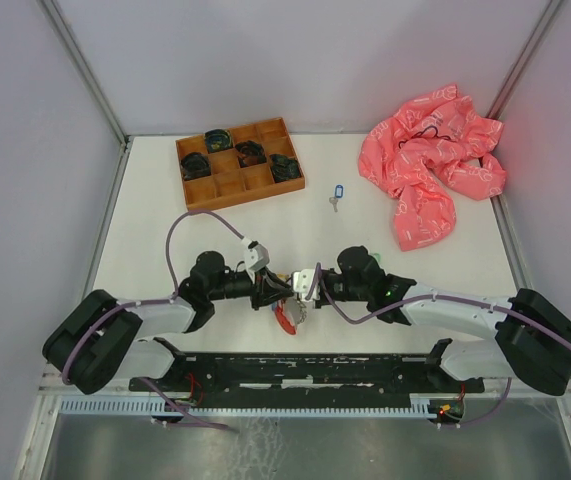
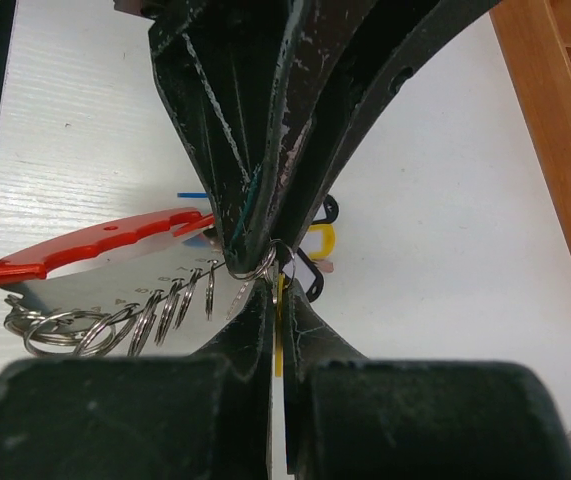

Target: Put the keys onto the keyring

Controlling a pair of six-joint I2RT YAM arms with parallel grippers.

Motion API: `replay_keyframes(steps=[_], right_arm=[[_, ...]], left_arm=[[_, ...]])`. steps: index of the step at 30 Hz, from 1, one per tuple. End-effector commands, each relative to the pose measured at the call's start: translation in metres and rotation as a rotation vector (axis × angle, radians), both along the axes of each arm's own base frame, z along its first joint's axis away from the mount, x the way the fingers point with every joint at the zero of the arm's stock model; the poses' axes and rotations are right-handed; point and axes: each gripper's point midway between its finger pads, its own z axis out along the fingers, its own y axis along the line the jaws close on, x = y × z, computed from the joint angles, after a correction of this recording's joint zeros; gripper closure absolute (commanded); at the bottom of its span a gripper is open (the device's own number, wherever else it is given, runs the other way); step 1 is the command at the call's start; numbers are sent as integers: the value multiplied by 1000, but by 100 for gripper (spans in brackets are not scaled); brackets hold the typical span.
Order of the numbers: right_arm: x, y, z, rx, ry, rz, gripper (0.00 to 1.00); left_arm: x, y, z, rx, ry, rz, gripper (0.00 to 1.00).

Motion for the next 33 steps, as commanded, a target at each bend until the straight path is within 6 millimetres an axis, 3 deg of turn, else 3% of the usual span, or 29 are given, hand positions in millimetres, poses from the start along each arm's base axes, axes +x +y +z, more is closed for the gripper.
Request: replay_keyframes(steps=[1,6,10,22,28,33], right_arm=[[3,17,41,85,-84,45,99],[7,12,41,70,-102,12,99],[15,-4,44,57,-140,-67,99],[12,-34,29,10,-159,-155,99],[6,-34,19,28,-148,-169,99],[1,-18,18,65,-154,-149,99]], left_arm=[[1,-7,11,-21,-46,-62,78],[-1,-8,6,-3,-27,-88,97],[-3,-4,3,5,-17,-66,97],[3,-1,11,-18,2,10,97],[12,6,14,-27,18,103,97],[24,5,28,-89,56,191,97]])
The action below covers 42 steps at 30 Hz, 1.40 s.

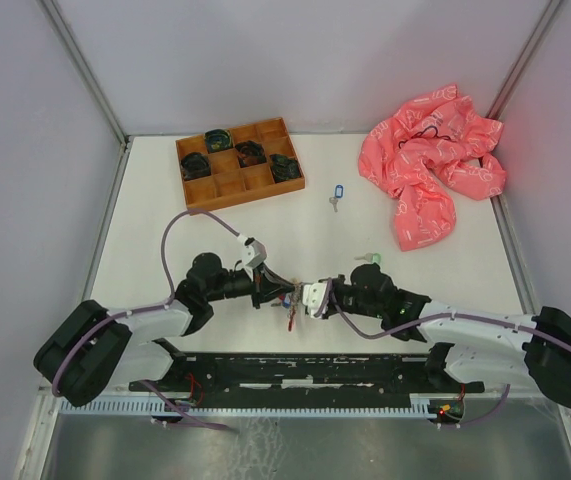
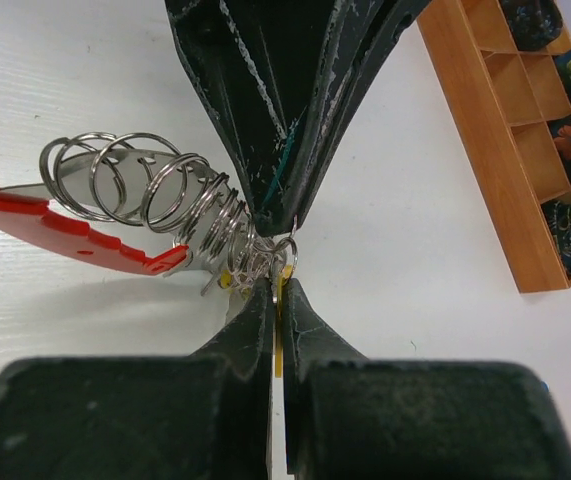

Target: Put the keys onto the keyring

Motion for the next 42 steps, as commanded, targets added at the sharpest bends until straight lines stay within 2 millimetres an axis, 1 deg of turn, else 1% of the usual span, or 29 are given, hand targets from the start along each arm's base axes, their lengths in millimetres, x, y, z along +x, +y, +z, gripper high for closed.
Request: replay_keyframes(steps=[1,4,6,9,12,16,20,22,25,26,30,34,38,42], right_arm=[[9,7,6,48,-37,-63,99],[8,20,11,67,-63,-45,99],[8,27,13,70,-87,-38,99],[8,33,17,78,-106,-26,99],[5,37,18,78,-102,-7,99],[3,41,12,67,-101,3,99],[0,48,15,67,-112,24,99],[1,47,14,57,-125,14,99],[6,41,19,39,-170,-4,99],[8,39,22,27,-185,-9,99],[13,34,31,-25,-240,-12,99],[15,32,32,-53,-265,-9,99],[18,27,28,-97,-286,-9,99],[20,21,22,-148,-305,-13,99]], left_arm=[[25,8,7,-44,55,175,97],[29,7,12,-65,59,234,97],[32,6,11,-73,72,289,97],[34,6,10,-106,89,363,97],[37,9,14,-158,102,438,97],[42,7,21,-210,119,498,97],[43,6,23,-256,141,551,97],[44,6,23,-275,146,570,97],[43,7,21,-265,140,568,97],[42,8,20,-258,133,567,96],[38,13,14,-200,88,558,84],[29,11,10,-136,39,491,72],[20,10,7,-82,-14,409,66],[16,14,6,-54,-43,351,64]])
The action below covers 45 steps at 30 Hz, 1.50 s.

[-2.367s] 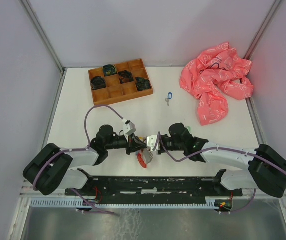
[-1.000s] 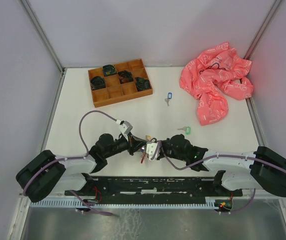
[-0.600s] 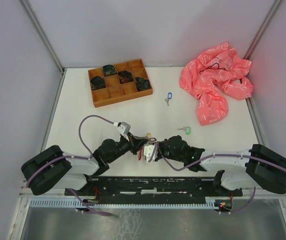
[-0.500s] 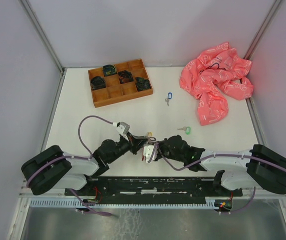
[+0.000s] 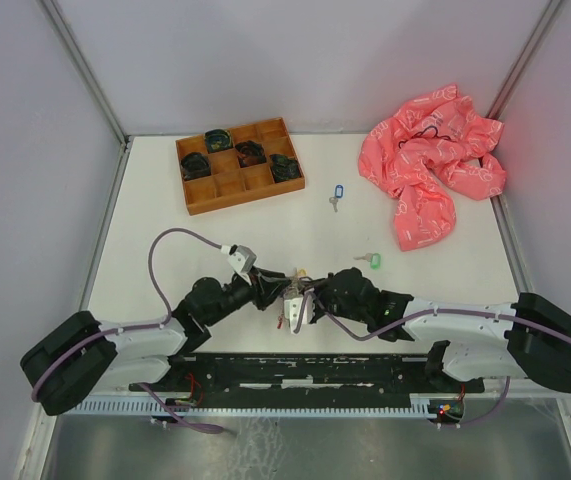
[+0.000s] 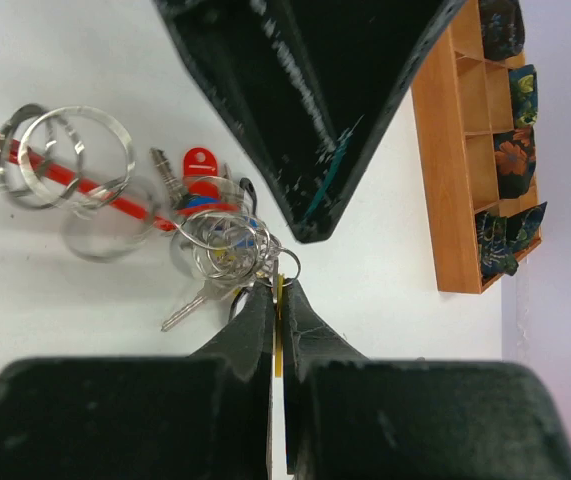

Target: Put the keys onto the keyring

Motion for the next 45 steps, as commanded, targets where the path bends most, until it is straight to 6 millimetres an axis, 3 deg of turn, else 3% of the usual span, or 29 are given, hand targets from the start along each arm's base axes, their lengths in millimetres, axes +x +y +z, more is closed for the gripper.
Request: replay_keyframes(steps=[1,5,12,21,31,45], right_arm=[[8,3,25,5,-74,-9,99],[5,1,20,-3,-55,-3,99],[3,5,18,-8,-48,19,99],[2,3,29,8,-64,20,99],[-3,-2,34,-30,-67,49,99],[-4,-2,28,-70,-63,65,99]], left_arm=[[-5,2,8,43,-98,-93,64],[-2,9,13,28,-107,-94,60],[-12,-8,12,92,-150,-255,59],[-15,-18,-6,157,-162,-389,58],[-11,-26,-14,253,-410,-533,56],[-15,-36,-10,228,-503,-692,54]])
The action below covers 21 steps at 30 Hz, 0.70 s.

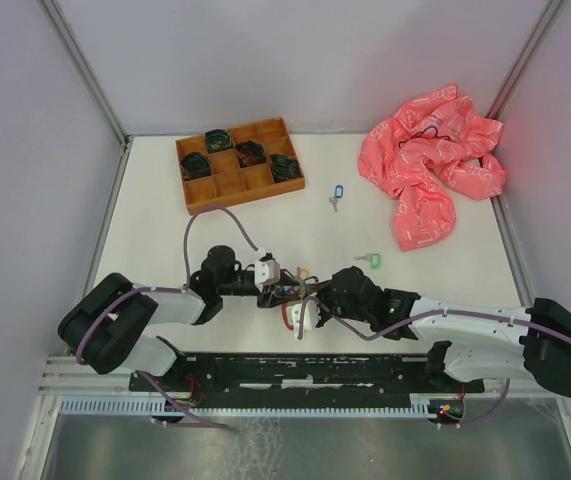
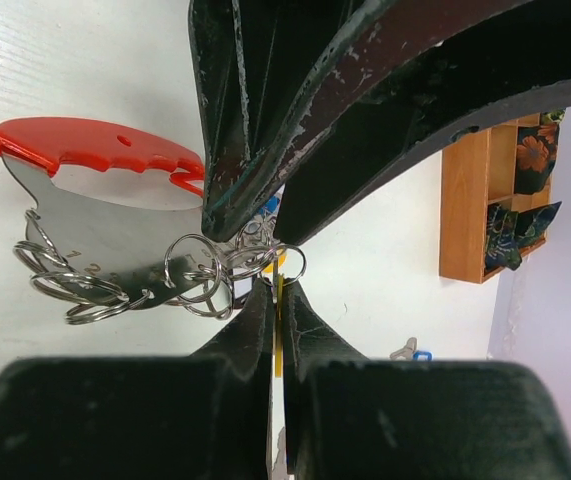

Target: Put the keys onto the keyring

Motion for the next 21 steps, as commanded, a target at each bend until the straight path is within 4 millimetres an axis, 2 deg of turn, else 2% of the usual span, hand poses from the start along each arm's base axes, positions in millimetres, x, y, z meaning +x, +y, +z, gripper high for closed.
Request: replay_keyframes(steps=[1,7,12,14,21], right_arm=[[4,17,36,87,-45,21,99],[3,19,37,95,-39,28,99],[1,20,37,98,-33,36,99],[2,20,36,96,-33,31,99],[6,9,35,86,-44,-16,99]], left_arm=[[4,-11,21,-57,-118,-94,54],[0,-15,10,-42,-61,-145,54],[-1,-19,11,-52,-48,-173,56],[-2,-20,12,-53,-29,-178,60],[-2,-17,8,-33,8,-159,85]])
